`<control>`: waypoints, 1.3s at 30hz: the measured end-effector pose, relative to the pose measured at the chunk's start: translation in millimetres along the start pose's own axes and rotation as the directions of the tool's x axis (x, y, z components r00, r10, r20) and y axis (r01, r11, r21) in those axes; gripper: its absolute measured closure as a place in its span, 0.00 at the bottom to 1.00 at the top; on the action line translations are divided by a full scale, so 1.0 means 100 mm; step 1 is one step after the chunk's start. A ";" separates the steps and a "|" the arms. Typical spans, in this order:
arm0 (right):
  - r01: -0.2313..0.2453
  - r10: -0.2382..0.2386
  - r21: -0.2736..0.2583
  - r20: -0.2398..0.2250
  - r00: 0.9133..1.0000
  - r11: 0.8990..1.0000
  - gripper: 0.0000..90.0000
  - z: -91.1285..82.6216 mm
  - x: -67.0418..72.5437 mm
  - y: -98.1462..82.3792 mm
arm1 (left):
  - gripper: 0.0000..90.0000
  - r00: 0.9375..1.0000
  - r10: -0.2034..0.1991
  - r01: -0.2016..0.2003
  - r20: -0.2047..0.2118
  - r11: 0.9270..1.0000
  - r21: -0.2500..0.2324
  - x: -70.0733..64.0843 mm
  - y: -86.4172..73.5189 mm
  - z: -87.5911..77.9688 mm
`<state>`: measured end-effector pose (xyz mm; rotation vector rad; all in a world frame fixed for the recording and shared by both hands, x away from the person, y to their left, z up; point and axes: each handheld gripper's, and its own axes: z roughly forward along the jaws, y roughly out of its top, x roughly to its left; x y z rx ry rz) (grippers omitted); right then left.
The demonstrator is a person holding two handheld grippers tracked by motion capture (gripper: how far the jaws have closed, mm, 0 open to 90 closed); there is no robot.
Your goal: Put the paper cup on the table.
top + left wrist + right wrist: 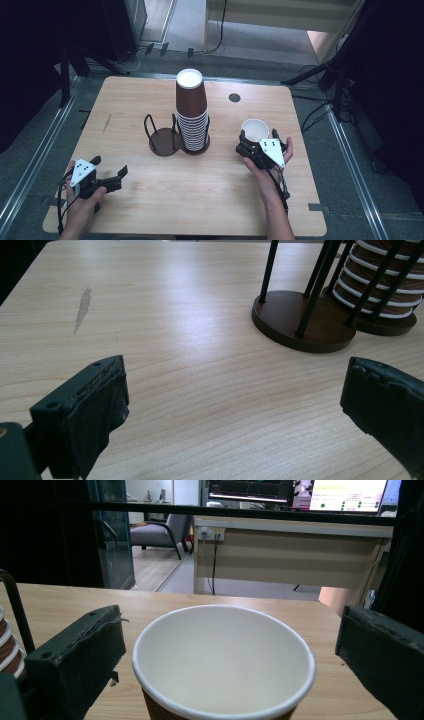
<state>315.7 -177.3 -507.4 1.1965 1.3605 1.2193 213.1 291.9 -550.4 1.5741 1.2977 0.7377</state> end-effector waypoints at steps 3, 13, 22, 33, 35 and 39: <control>-0.006 0.006 -0.001 -0.006 1.000 1.000 0.00 -0.06 -0.03 0.00 | 0.00 1.000 0.002 -0.002 -0.002 1.000 0.001 0.00 0.00 0.00; 0.004 -0.004 -0.003 -0.008 1.000 1.000 0.00 -0.23 -0.13 -0.02 | 0.00 1.000 0.001 -0.001 -0.002 1.000 0.002 0.00 0.00 0.00; -0.008 0.008 0.000 0.002 1.000 1.000 0.00 -0.37 -0.26 -0.04 | 0.00 1.000 0.000 0.000 -0.004 1.000 0.002 0.00 0.00 0.00; -0.018 0.018 0.006 0.029 0.999 1.000 0.00 -0.53 -0.43 -0.08 | 0.00 1.000 -0.009 0.009 0.000 1.000 0.002 0.01 0.00 0.00; -0.023 0.023 0.007 0.034 0.999 1.000 0.00 -0.56 -0.46 -0.09 | 0.00 1.000 -0.007 0.007 0.000 1.000 0.003 0.01 0.00 0.00; -0.015 0.014 0.008 0.046 0.999 1.000 0.00 -0.62 -0.54 -0.10 | 0.00 1.000 -0.007 0.007 -0.003 1.000 0.000 0.01 0.00 0.00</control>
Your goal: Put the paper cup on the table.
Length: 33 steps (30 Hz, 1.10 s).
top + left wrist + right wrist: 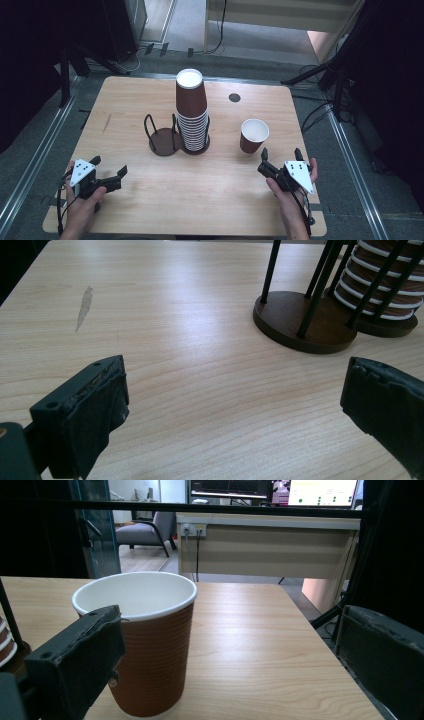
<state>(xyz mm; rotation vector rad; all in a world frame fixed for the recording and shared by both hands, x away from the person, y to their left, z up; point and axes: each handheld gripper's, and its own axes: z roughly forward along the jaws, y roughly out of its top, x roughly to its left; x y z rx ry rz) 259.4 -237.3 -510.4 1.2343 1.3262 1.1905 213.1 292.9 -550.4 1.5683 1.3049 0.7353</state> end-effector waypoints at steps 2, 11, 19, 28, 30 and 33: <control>0.003 -0.003 0.003 0.004 1.000 1.000 0.00 -0.03 -0.03 -0.01 | 0.00 1.000 -0.001 0.001 0.000 1.000 -0.001 0.00 0.00 0.00; -0.014 0.013 0.021 0.028 1.000 1.000 0.00 -0.15 -0.19 -0.06 | 0.00 1.000 -0.001 0.001 -0.002 1.000 -0.002 0.00 0.00 0.00; -0.005 0.004 0.034 0.040 0.999 0.999 0.00 -0.23 -0.29 -0.10 | 0.00 1.000 -0.003 0.003 0.004 1.000 0.001 0.00 0.00 0.00; 0.004 -0.007 0.055 0.059 0.998 0.998 0.00 -0.29 -0.41 -0.16 | 0.00 1.000 0.000 0.000 0.004 1.000 0.001 0.00 0.00 0.00; 0.006 -0.010 0.060 0.065 0.998 0.998 0.00 -0.30 -0.43 -0.18 | 0.00 1.000 -0.001 0.001 0.003 1.000 0.001 0.00 0.00 0.00; 0.008 -0.013 0.064 0.072 0.997 0.998 0.00 -0.32 -0.47 -0.20 | 0.00 1.000 -0.001 0.001 0.003 1.000 0.001 0.00 0.00 0.00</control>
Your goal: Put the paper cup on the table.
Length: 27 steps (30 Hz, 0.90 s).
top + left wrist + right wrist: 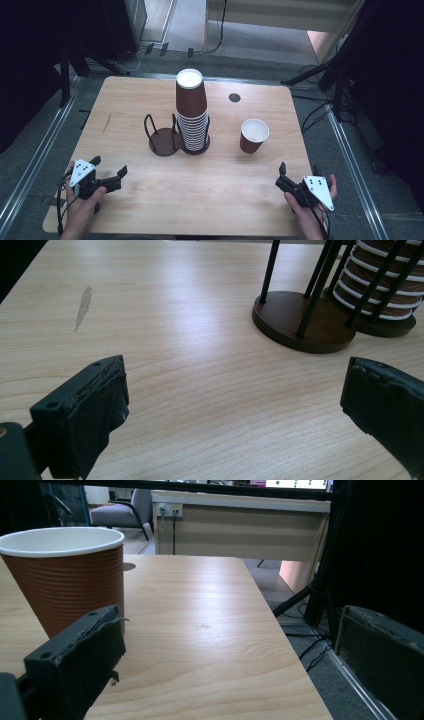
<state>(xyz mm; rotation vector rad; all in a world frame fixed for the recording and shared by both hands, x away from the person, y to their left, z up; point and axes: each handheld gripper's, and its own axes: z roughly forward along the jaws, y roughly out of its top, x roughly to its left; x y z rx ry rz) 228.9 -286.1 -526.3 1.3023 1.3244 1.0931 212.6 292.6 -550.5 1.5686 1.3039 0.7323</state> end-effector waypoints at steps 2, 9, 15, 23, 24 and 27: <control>-0.003 0.003 0.004 0.004 1.000 1.000 0.00 -0.01 -0.02 -0.01 | 0.00 1.000 0.000 0.000 0.000 1.000 0.001 0.00 0.00 0.00; 0.005 -0.006 0.017 0.017 1.000 1.000 0.00 -0.04 -0.10 -0.05 | 0.00 1.000 0.005 -0.005 0.002 1.000 -0.001 0.00 0.00 0.00; 0.012 -0.013 0.032 0.030 0.999 0.999 0.00 -0.07 -0.17 -0.09 | 0.00 1.000 0.002 -0.002 0.001 1.000 0.001 0.00 0.00 0.00; 0.019 -0.021 0.048 0.043 0.999 0.999 0.00 -0.13 -0.26 -0.14 | 0.00 1.000 0.002 -0.002 -0.001 1.000 0.003 0.00 0.00 0.00; 0.014 -0.016 0.052 0.046 0.999 0.999 0.00 -0.15 -0.26 -0.15 | 0.00 1.000 0.003 -0.003 -0.002 1.000 0.003 0.00 0.00 0.00; 0.023 -0.025 0.054 0.046 0.999 0.998 0.00 -0.18 -0.29 -0.18 | 0.00 1.000 0.008 -0.008 -0.010 1.000 0.004 -0.01 0.00 0.00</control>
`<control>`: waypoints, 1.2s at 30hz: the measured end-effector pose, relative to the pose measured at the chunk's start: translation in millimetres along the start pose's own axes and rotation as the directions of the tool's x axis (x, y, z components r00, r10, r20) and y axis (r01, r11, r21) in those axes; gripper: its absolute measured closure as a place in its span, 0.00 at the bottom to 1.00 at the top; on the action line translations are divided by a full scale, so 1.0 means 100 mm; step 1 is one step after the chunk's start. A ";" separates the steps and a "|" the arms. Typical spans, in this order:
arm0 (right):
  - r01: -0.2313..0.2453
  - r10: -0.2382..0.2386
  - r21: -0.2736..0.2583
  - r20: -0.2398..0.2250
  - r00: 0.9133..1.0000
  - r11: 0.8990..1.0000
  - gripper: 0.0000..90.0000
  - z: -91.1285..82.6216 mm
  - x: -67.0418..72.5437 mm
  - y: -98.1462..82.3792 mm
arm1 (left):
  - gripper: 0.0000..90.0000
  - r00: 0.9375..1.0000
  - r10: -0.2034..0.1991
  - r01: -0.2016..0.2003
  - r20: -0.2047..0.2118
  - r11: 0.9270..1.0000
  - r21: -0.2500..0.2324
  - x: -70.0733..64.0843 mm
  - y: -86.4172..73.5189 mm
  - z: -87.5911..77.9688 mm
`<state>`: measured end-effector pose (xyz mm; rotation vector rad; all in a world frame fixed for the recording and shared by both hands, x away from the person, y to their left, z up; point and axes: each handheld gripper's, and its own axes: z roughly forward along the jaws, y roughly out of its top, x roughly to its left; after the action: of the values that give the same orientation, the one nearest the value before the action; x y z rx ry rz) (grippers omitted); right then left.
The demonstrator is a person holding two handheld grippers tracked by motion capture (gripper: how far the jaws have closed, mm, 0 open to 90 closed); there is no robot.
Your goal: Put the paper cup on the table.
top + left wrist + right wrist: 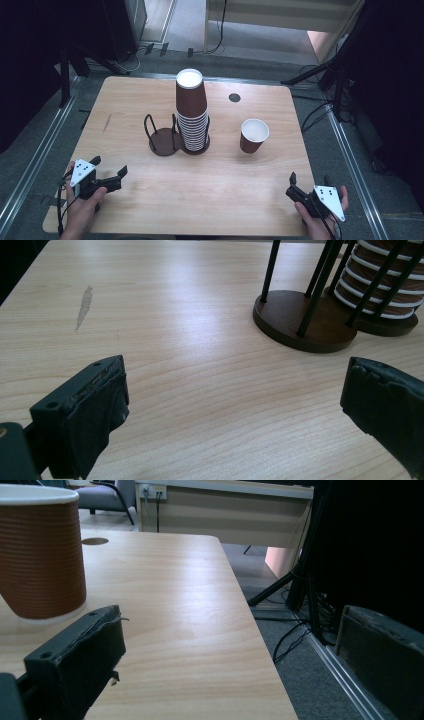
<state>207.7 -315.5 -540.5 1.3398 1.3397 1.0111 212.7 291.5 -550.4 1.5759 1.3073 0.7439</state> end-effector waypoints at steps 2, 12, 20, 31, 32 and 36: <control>0.004 -0.004 0.002 0.001 1.000 1.000 0.00 -0.02 -0.02 -0.02 | 0.00 1.000 0.005 -0.005 -0.002 1.000 0.002 0.00 0.00 0.00; -0.012 0.012 0.012 0.014 1.000 1.000 0.00 -0.10 -0.12 -0.10 | 0.00 1.000 -0.006 0.006 0.001 1.000 0.004 0.00 0.00 0.00; -0.009 0.009 0.044 -0.006 1.000 0.999 0.00 -0.14 -0.06 -0.10 | 0.00 1.000 0.002 -0.002 -0.001 1.000 0.008 0.00 0.00 0.01; 0.055 -0.050 0.165 -0.029 0.998 0.985 0.01 -0.10 0.03 -0.09 | 0.00 1.000 -0.008 0.008 0.004 1.000 0.012 0.01 0.00 0.01; 0.049 -0.045 0.169 -0.028 0.999 0.984 0.01 -0.10 0.03 -0.08 | 0.00 1.000 -0.010 0.010 0.006 1.000 0.011 0.01 0.00 0.01; 0.042 -0.037 0.178 -0.030 0.999 0.983 0.01 -0.09 0.02 -0.08 | 0.00 1.000 -0.014 0.014 0.011 1.000 0.018 0.01 0.01 0.02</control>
<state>197.7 -313.7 -546.7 1.4303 1.4998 0.9020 215.0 292.2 -550.5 1.5815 1.3196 0.7153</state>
